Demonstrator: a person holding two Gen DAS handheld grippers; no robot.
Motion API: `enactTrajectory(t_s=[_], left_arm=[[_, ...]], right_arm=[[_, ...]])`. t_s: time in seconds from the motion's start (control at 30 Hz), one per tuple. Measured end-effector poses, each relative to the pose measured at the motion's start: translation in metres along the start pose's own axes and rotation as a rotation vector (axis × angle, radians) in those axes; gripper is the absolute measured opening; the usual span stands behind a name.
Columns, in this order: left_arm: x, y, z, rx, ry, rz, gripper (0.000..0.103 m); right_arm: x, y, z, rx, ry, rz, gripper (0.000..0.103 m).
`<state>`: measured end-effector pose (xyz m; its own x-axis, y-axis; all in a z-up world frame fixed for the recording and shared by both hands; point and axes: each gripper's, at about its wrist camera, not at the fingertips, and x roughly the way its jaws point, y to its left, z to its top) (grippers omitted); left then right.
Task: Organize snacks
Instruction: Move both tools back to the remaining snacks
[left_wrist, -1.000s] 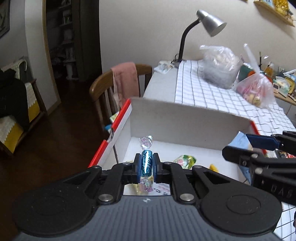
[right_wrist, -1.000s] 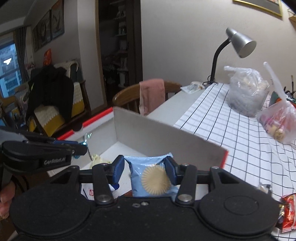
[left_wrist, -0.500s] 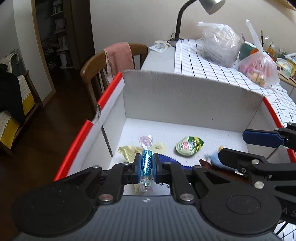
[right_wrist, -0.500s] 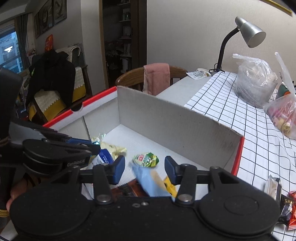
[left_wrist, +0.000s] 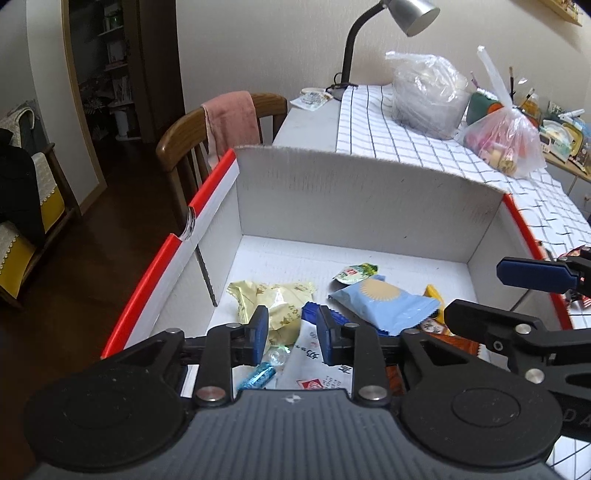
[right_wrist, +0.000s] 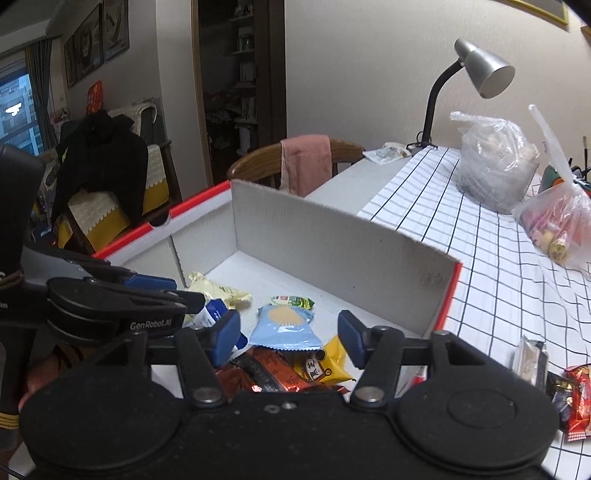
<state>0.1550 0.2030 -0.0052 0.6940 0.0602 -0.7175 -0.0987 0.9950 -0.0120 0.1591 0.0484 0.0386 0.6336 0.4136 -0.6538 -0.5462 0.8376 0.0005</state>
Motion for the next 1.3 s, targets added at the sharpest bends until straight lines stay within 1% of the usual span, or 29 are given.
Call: enactTrajectory(t_s=[0.07,0.1,0.13,0.17,0.2,0.23,0.4,0.47,0.53,0.67,0.73,0.83,1.03,1.2,1.3], left_arm=[[-0.007,-0.003,-0.001,0.003,-0.011,-0.003,0.029],[-0.011,-0.004,-0.001,0.004,-0.018,-0.005,0.033],[-0.015,-0.006,-0.002,0.006,-0.026,-0.006,0.040],[-0.020,-0.007,-0.002,0.007,-0.036,-0.007,0.044],[-0.024,-0.008,-0.003,0.008,-0.048,-0.008,0.054],[-0.029,-0.010,-0.003,0.008,-0.063,-0.008,0.060],[-0.047,-0.022,-0.005,0.022,-0.097,-0.027,0.062],[-0.053,-0.028,-0.006,0.031,-0.107,-0.038,0.066],[-0.059,-0.035,-0.007,0.037,-0.117,-0.049,0.067],[-0.070,-0.051,-0.009,0.056,-0.134,-0.079,0.069],[-0.077,-0.061,-0.010,0.065,-0.146,-0.095,0.073],[-0.084,-0.078,-0.013,0.079,-0.160,-0.127,0.078],[-0.087,-0.122,-0.015,0.124,-0.160,-0.193,0.082],[-0.081,-0.164,-0.014,0.158,-0.144,-0.232,0.082],[-0.073,-0.189,-0.016,0.181,-0.129,-0.240,0.082]], right_arm=[[-0.008,-0.001,-0.001,0.005,-0.017,0.000,0.065],[-0.012,-0.001,-0.001,0.008,-0.023,-0.001,0.066],[-0.016,-0.002,-0.001,0.012,-0.030,-0.002,0.069],[-0.020,-0.004,-0.001,0.017,-0.036,-0.002,0.070],[-0.024,-0.005,-0.002,0.020,-0.042,0.000,0.073],[-0.028,-0.006,-0.003,0.023,-0.048,0.001,0.075],[-0.049,-0.011,-0.007,0.033,-0.079,0.004,0.083],[-0.058,-0.013,-0.009,0.038,-0.088,0.001,0.084],[-0.066,-0.018,-0.012,0.046,-0.096,-0.013,0.090],[-0.085,-0.033,-0.021,0.068,-0.109,-0.016,0.097],[-0.095,-0.041,-0.027,0.068,-0.114,-0.027,0.101],[-0.110,-0.056,-0.035,0.075,-0.119,-0.046,0.102],[-0.139,-0.093,-0.053,0.103,-0.135,-0.096,0.103],[-0.156,-0.131,-0.072,0.153,-0.130,-0.147,0.103],[-0.164,-0.154,-0.083,0.178,-0.120,-0.182,0.103]])
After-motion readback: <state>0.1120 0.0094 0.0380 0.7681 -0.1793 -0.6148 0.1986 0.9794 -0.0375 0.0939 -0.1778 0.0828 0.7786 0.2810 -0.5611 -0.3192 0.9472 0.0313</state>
